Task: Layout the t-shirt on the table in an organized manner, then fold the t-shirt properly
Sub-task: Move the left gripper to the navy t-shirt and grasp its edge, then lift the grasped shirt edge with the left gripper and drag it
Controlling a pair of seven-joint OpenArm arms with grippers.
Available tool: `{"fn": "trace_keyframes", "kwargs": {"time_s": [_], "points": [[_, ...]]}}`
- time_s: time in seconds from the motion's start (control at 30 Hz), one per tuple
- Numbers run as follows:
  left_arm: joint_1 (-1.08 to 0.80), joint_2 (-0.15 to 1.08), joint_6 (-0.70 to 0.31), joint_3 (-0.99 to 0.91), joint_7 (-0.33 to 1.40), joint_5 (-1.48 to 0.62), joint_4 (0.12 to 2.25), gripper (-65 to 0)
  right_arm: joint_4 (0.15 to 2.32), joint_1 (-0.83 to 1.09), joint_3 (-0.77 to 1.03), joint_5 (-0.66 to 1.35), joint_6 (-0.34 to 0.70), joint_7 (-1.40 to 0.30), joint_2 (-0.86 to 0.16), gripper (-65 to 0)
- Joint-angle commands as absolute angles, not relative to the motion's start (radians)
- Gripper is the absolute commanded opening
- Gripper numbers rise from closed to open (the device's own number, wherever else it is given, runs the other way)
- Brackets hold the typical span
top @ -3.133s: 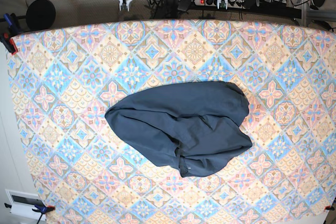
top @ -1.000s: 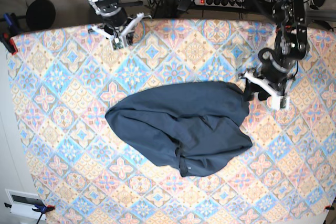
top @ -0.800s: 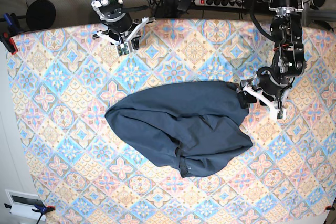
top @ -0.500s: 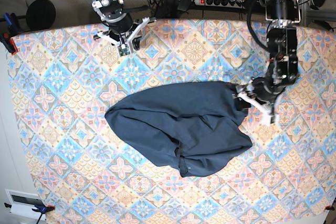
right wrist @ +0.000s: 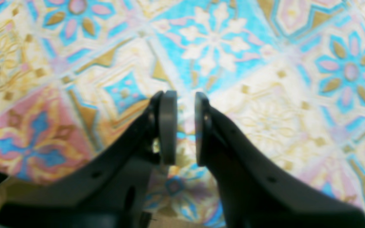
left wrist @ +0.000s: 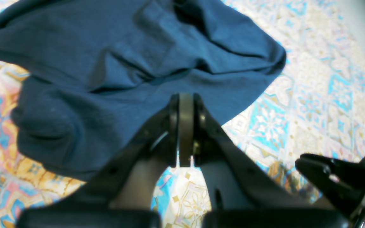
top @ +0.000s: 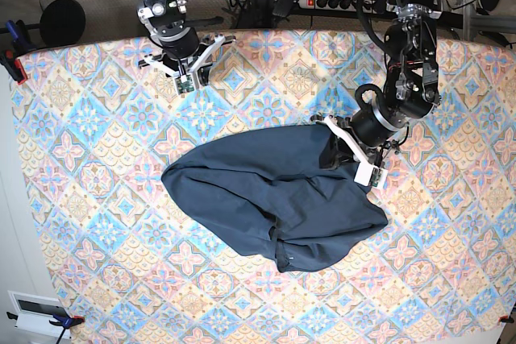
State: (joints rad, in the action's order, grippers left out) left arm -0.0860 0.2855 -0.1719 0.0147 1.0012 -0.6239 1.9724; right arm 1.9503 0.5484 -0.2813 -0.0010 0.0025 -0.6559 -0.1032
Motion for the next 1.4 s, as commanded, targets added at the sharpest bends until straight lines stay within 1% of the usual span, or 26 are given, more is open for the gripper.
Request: {"fn": "trace_keyframes", "kwargs": {"time_s": [0.0,0.13,0.17,0.27,0.33,0.43,0.53,0.57,0.63,0.8,0.9,1.0,1.07,1.13,1.17,1.27,1.3,1.37], "points": [[-0.073,0.295,-0.165,-0.007,0.978,-0.621,1.968,-65.0,1.969,0.545,-0.280,-0.004,0.004,-0.630,-0.105,-55.5],[-0.031,0.294,-0.165,-0.085,0.980,-0.596,1.822,-65.0,1.969,0.545,-0.282,-0.004,0.004,-0.630,-0.105,-55.3],[-0.018,0.295,-0.165,-0.102,0.980,-0.595,1.776,-62.2,1.969,0.544,-0.283,-0.004,0.004,-0.630,-0.105,-55.3],[0.005,0.312,-0.165,-0.145,0.978,-0.595,1.692,-49.8,1.969,0.544,-0.283,-0.004,0.004,-0.630,-0.105,-55.3],[0.008,0.321,-0.165,-0.163,0.978,-0.595,1.653,-39.0,1.969,0.544,-0.283,-0.004,0.004,-0.630,-0.105,-55.3],[0.010,0.325,-0.165,-0.165,0.977,-0.596,1.620,-25.1,1.968,0.544,-0.283,-0.004,0.004,-0.630,-0.105,-55.3],[0.010,0.325,-0.165,-0.159,0.977,-0.595,1.596,-15.5,1.968,0.544,-0.283,-0.004,0.004,-0.630,-0.105,-55.3],[0.010,0.321,-0.165,-0.157,0.977,-0.595,1.587,-13.5,1.968,0.544,-0.283,-0.004,0.004,-0.630,-0.105,-55.3],[0.012,0.317,-0.165,-0.156,0.977,-0.595,1.573,-12.0,1.968,0.544,-0.283,-0.004,0.004,-0.630,-0.105,-55.3],[0.013,0.291,-0.165,-0.125,0.969,-0.591,1.572,-12.0,1.968,0.544,-0.285,-0.004,0.004,-0.631,-0.105,-55.3],[0.013,0.286,-0.165,-0.110,0.911,-0.555,1.552,-12.0,1.968,0.544,-0.285,-0.004,0.004,-0.631,-0.105,-55.3],[0.013,0.295,-0.165,-0.030,0.855,-0.529,1.501,-12.2,1.968,0.544,-0.285,-0.004,0.004,-0.631,-0.105,-55.5],[0.013,0.295,-0.166,-0.005,0.831,-0.519,1.489,-15.1,1.968,0.544,-0.285,-0.004,0.004,-0.631,-0.105,-55.5],[0.013,0.295,-0.168,-0.001,0.823,-0.519,1.484,-23.7,1.968,0.544,-0.285,-0.004,0.004,-0.631,-0.105,-55.6],[0.013,0.295,-0.168,-0.001,0.823,-0.519,1.484,-30.2,1.968,0.544,-0.285,-0.004,0.004,-0.631,-0.105,-55.6],[0.015,0.292,-0.170,-0.004,0.822,-0.524,1.489,-58.9,1.968,0.544,-0.285,-0.004,0.004,-0.631,-0.105,-55.6],[0.018,0.291,-0.165,-0.004,0.822,-0.524,1.491,-65.0,1.968,0.544,-0.285,-0.004,0.004,-0.631,-0.105,-55.6],[0.028,0.291,-0.166,-0.004,0.823,-0.530,1.497,-65.0,1.968,0.544,-0.285,-0.004,0.004,-0.631,-0.105,-55.6]]}}
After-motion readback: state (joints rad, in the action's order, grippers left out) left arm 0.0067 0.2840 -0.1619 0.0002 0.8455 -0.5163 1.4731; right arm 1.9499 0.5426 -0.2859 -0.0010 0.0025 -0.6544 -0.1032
